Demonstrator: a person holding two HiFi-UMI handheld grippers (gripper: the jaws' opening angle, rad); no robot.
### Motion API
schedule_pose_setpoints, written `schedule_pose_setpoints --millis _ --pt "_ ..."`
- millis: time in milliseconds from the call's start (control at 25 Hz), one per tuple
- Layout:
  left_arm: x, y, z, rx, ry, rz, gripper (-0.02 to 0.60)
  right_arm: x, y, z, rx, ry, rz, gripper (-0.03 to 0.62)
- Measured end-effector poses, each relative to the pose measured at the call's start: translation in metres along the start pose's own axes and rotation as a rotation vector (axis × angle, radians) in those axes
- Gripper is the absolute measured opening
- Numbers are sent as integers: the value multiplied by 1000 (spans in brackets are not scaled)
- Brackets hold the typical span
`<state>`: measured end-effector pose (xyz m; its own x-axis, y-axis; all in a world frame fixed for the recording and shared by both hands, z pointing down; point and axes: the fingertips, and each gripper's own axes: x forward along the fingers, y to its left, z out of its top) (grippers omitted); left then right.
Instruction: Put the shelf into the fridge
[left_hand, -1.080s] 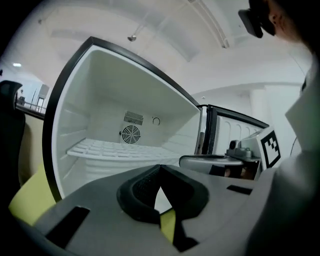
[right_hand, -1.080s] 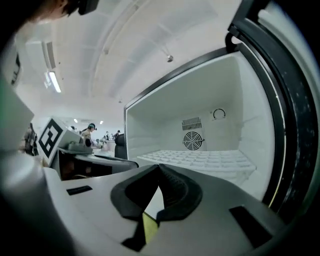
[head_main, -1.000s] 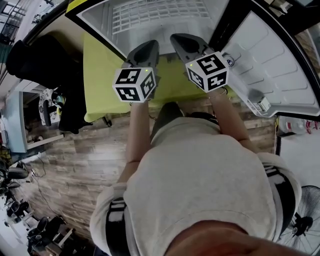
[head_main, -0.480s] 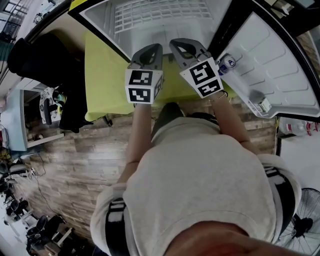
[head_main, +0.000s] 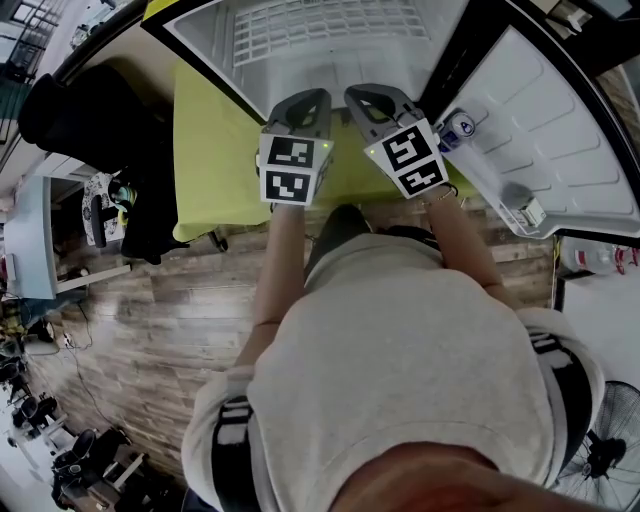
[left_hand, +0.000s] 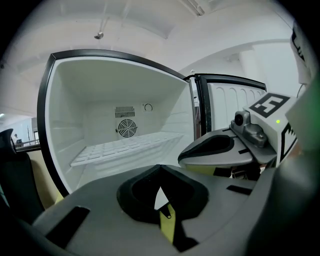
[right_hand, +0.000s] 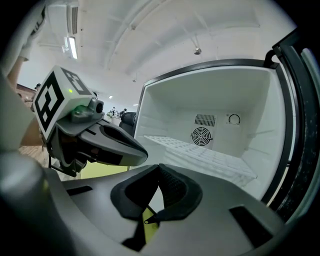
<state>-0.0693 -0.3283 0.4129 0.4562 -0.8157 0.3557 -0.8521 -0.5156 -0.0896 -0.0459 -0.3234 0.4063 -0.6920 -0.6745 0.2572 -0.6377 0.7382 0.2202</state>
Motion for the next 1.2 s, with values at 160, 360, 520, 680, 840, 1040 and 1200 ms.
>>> schedule_pose_setpoints --millis 160,360,520,680,840,1040,1200 --pt "1 0 -2 -9 1 -10 9 1 -1 -1 -2 2 1 3" --pt "2 3 -5 -3 0 -20 8 1 -5 2 15 -9 -14 3" --pt "-1 7 -6 -23 -1 -13 9 1 -4 0 20 -7 -11 3" --pt "-3 9 -4 -55 -13 -17 9 1 -6 3 28 -21 -23 3" --pt "-3 8 -5 -59 -15 -16 9 2 -6 2 30 -21 -24 3" --pt "-4 7 -5 -77 -21 -22 9 3 -6 2 53 -33 -6 3" --pt "-3 9 -4 -90 -26 -22 9 3 -8 2 55 -31 -5 3"
